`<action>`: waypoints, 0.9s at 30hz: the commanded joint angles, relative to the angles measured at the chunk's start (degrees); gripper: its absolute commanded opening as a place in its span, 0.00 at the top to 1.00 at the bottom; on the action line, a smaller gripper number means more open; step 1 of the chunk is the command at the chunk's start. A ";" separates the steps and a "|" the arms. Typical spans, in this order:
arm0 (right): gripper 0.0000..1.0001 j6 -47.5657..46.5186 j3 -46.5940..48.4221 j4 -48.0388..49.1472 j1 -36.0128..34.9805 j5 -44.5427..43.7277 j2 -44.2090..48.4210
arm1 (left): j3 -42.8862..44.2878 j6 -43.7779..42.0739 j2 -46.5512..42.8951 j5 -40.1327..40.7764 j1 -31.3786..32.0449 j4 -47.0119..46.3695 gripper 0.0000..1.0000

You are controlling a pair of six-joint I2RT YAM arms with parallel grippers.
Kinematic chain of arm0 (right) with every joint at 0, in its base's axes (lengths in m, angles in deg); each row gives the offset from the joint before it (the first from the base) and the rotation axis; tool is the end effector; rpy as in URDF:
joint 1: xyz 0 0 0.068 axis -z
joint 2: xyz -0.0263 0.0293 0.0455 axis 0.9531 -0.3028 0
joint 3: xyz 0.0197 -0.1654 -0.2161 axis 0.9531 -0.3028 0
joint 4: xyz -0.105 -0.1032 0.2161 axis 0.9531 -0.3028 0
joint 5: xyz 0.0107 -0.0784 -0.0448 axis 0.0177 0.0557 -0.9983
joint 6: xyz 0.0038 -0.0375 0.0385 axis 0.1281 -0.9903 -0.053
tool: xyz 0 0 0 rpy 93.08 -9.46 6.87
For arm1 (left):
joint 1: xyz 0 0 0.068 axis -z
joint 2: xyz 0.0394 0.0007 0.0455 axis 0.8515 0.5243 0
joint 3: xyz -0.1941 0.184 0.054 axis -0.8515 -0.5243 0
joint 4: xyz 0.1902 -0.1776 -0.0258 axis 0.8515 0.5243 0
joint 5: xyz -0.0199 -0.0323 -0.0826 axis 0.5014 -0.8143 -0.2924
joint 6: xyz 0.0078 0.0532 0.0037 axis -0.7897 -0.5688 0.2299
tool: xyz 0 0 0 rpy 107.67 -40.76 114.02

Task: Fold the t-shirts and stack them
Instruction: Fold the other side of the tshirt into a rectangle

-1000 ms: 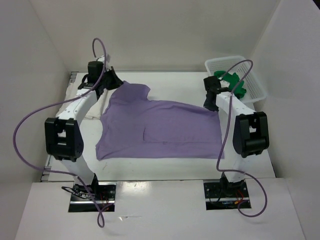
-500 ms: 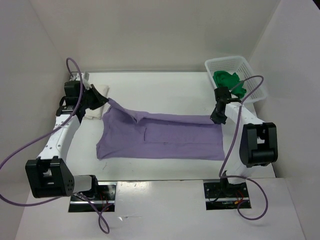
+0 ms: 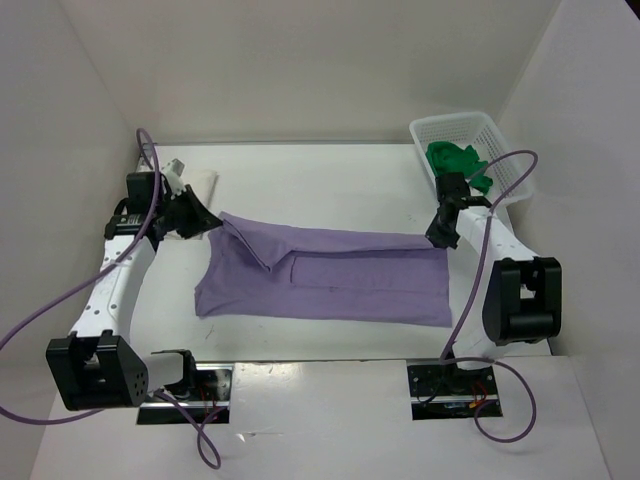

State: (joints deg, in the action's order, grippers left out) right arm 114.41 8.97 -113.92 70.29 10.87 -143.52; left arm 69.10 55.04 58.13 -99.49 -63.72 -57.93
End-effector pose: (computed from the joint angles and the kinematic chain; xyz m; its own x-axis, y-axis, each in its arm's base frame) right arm 0.3046 0.0024 0.2202 -0.7289 0.4945 -0.4734 0.5433 0.8386 0.0395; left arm 0.2648 0.0107 0.3181 -0.6442 -0.5265 -0.5548 -0.1161 0.7842 -0.6095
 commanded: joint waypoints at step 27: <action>0.92 4.87 -2.68 0.75 -14.65 7.91 12.20 | 1.49 -1.39 -1.38 13.49 3.06 4.51 0.51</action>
State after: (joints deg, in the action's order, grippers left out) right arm 116.23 7.99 -115.78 62.38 11.51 -131.98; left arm 70.83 53.45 54.70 -83.86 -60.75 -45.42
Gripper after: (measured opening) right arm 0.115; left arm 0.490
